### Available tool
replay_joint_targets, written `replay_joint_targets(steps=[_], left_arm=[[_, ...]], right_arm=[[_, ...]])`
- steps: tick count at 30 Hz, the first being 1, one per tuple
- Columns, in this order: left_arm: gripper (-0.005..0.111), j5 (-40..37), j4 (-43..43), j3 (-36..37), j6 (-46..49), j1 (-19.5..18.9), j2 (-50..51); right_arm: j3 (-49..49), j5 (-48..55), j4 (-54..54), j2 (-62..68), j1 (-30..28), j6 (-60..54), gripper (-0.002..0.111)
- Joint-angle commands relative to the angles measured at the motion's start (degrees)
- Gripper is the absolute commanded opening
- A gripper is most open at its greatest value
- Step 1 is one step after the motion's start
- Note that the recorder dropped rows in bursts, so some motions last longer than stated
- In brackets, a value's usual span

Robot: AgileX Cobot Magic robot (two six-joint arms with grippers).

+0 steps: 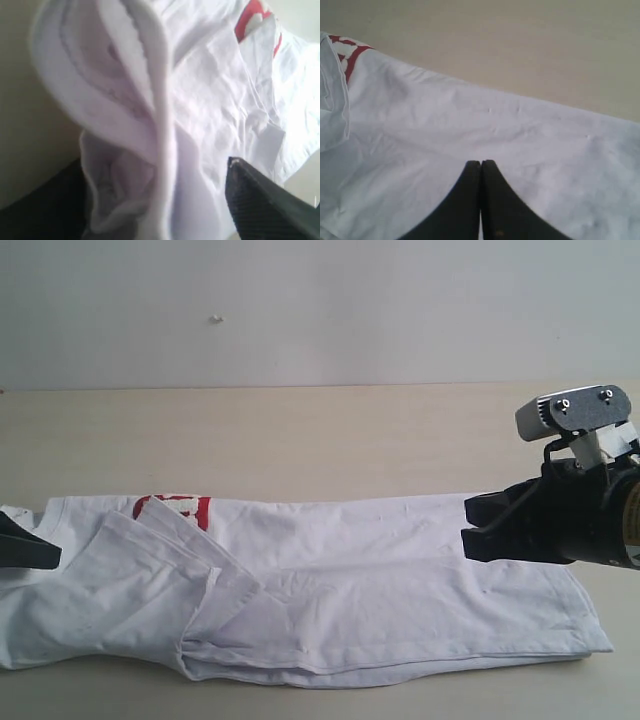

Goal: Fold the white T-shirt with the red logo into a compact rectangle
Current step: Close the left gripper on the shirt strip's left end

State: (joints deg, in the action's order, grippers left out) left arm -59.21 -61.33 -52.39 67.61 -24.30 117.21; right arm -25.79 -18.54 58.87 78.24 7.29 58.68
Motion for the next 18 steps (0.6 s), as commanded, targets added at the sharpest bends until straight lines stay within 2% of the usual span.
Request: replay_joint_targets(steps=[1, 2, 3, 5, 7, 8, 14, 18], left_arm=[[0.070, 3.46, 9.47, 0.90, -2.32, 2.53, 1.46], [0.068, 3.78, 10.14, 0.90, -2.32, 3.19, 1.46], [0.060, 4.76, 10.64, 0.90, -2.63, 3.92, 1.46], [0.041, 6.65, 11.25, 0.90, -3.42, 5.14, 1.46], [0.011, 7.31, 11.25, 0.90, -3.42, 5.53, 1.46], [0.001, 7.13, 11.01, 0.77, -3.42, 5.53, 1.46], [0.000, 1.54, 12.73, -2.64, -7.13, 5.53, 0.94], [0.000, 1.26, 16.40, -4.97, -12.31, 5.53, -2.10]], right_arm=[[0.15, -0.67, 0.25, -0.36, 0.07, 0.01, 0.000], [0.15, -0.67, 0.25, -0.36, 0.07, 0.01, 0.000], [0.15, -0.67, 0.25, -0.36, 0.07, 0.01, 0.000], [0.15, -0.67, 0.25, -0.36, 0.07, 0.01, 0.000], [0.15, -0.67, 0.25, -0.36, 0.07, 0.01, 0.000], [0.15, -0.67, 0.24, -0.36, 0.07, 0.13, 0.000], [0.15, -0.67, 0.65, -0.36, 0.07, 0.91, 0.000], [0.15, -0.67, 0.54, -0.36, 0.07, 0.91, 0.000]])
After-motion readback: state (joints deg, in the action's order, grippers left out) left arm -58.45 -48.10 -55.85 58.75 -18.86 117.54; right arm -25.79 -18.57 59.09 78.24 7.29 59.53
